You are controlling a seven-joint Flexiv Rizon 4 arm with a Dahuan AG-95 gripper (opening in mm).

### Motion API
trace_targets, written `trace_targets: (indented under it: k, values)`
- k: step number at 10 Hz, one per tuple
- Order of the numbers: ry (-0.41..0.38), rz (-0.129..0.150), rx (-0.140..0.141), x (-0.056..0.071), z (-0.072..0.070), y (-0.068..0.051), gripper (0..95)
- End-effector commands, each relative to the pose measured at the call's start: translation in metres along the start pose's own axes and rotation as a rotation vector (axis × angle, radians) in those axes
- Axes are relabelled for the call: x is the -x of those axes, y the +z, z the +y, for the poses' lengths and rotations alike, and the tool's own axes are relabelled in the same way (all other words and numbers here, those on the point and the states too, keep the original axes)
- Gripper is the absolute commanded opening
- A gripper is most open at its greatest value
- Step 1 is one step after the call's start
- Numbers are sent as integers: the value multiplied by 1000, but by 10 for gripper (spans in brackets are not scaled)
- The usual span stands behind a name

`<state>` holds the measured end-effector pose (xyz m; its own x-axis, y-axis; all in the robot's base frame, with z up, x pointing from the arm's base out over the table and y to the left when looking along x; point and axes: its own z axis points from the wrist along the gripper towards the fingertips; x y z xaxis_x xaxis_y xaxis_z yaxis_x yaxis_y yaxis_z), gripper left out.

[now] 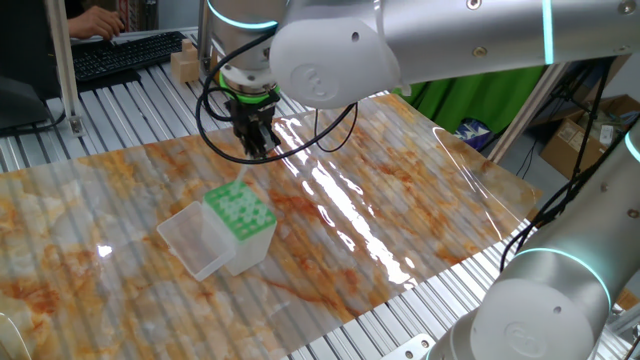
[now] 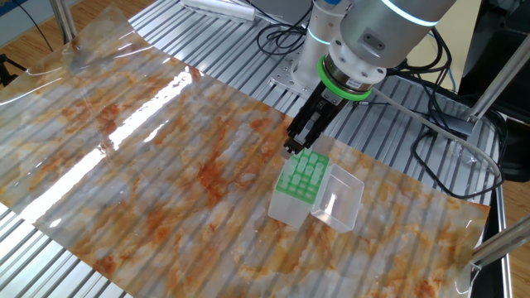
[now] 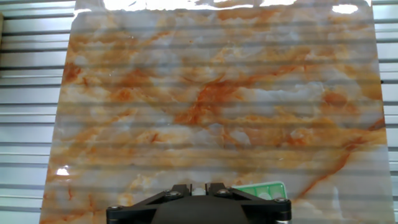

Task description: Insert a large pipette tip into the holder for large pipette tips

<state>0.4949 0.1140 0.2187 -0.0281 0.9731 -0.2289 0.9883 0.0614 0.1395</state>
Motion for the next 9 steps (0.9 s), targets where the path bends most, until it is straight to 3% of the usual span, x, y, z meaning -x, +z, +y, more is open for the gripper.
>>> trace_targets:
  k: [1, 4, 5, 6, 7, 9]
  values:
    - [3, 2, -4, 0, 0, -1, 380]
    - [-4, 20, -13, 0, 1, -1, 380]
    - [-19, 44, -15, 0, 1, -1, 190]
    - [-66, 82, -21, 1, 0, -1, 190]
    - [-124, 108, -26, 2, 1, -1, 0]
    - [-221, 159, -33, 6, 3, 3, 0]
